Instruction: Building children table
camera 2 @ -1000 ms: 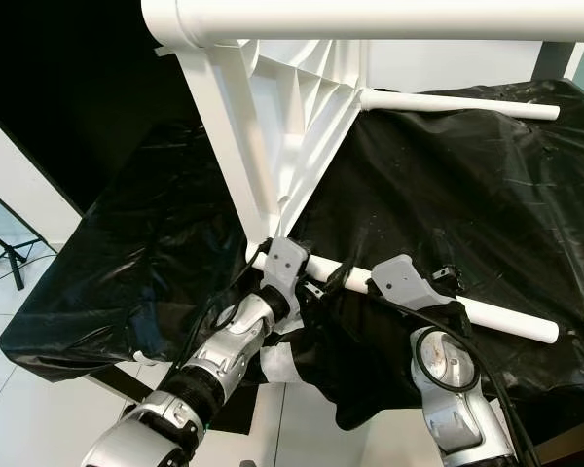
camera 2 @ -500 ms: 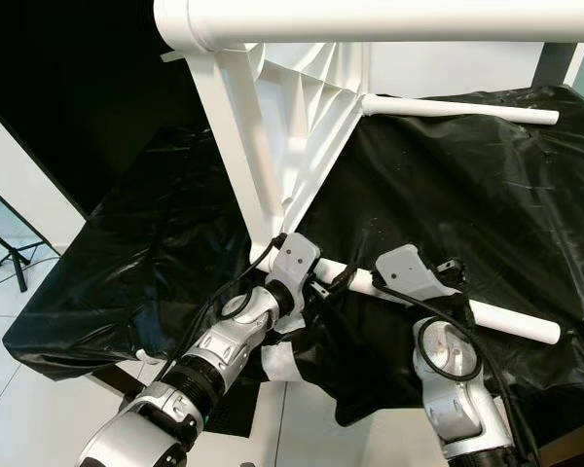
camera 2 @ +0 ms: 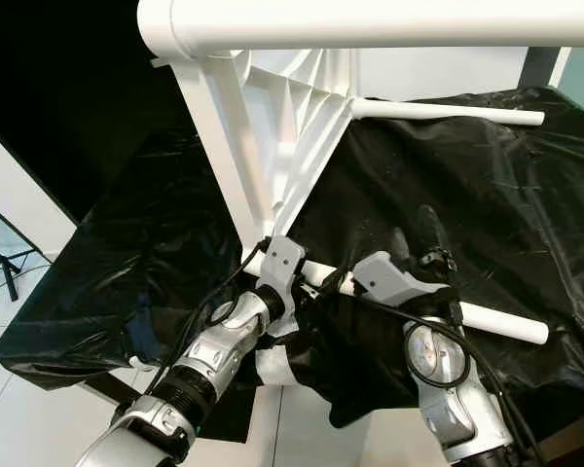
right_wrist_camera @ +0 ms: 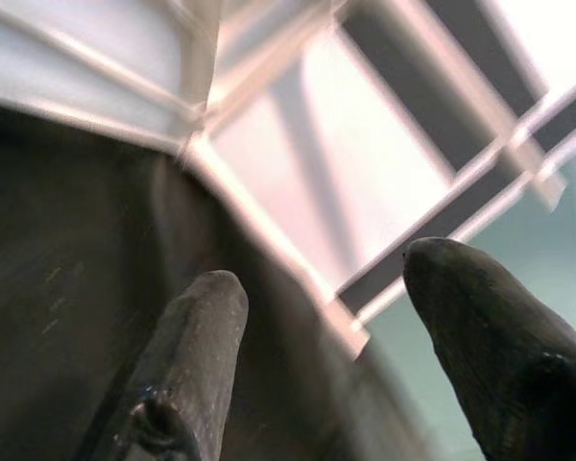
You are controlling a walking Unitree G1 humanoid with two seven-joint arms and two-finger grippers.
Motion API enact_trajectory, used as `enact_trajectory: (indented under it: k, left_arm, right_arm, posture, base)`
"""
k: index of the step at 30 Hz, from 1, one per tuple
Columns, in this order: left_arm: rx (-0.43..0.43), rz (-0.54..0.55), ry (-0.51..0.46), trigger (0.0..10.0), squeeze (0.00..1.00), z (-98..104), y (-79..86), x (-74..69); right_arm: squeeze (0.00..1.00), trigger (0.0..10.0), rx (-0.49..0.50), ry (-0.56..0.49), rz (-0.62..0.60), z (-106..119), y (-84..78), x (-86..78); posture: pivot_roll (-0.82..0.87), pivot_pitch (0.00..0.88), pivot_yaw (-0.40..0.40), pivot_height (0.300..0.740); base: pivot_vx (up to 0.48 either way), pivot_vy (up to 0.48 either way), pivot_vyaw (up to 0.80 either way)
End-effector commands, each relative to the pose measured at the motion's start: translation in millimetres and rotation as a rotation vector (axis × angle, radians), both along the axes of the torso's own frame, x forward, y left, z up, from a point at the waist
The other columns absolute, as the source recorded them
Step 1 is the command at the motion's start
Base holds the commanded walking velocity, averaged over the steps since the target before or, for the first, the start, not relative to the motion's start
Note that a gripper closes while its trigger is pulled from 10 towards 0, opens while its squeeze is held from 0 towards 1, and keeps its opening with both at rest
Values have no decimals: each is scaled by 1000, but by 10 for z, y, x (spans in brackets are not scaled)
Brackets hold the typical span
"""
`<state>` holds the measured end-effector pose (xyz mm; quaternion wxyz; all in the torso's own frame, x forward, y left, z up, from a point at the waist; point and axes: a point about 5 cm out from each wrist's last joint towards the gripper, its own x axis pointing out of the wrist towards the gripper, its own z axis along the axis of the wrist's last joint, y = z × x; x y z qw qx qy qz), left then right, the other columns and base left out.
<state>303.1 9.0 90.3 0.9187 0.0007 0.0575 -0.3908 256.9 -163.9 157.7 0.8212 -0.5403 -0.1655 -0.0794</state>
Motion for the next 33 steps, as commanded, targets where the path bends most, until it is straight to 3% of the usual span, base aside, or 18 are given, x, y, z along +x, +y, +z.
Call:
enact_trajectory:
  k: [1,6,9,11,18,23,28,33]
  left_arm:
    - [88,-90,251,10000,0,-525,190,-244]
    - [8,-78,195,10000,0,-415,173,-206]
    - [-97,-38,145,10000,0,-307,190,-156]
    - [-117,-24,136,10000,0,-297,208,-148]
    - [-73,10,141,10000,0,-425,313,-187]
    - [-61,25,149,10000,0,-465,351,-201]
    - [-62,18,150,10000,0,-474,351,-206]
    - [-63,8,145,10000,0,-481,354,-197]
  right_arm:
    - [0,10000,-82,-108,77,169,155,-14]
    - [0,10000,-166,-178,107,197,205,-33]
    - [0,10000,-274,-322,110,195,215,-116]
    - [0,10000,-302,-371,107,198,213,-148]
    - [0,10000,-364,-519,35,168,127,-272]
    - [0,10000,-344,-698,-41,399,90,-375]
    - [0,10000,-330,-761,-60,487,99,-403]
    - [0,10000,-292,-894,-108,770,129,-436]
  posture:
    - [35,0,115,740]
    - [36,0,111,740]
    - [35,0,106,740]
    - [35,0,106,740]
    - [32,0,104,740]
    - [28,0,109,740]
    - [27,0,112,740]
    - [23,0,117,740]
  base:
    - [0,0,0]
    - [0,0,0]
    - [0,0,0]
    - [0,0,0]
    - [0,0,0]
    - [0,0,0]
    - [0,0,0]
    - [0,0,0]
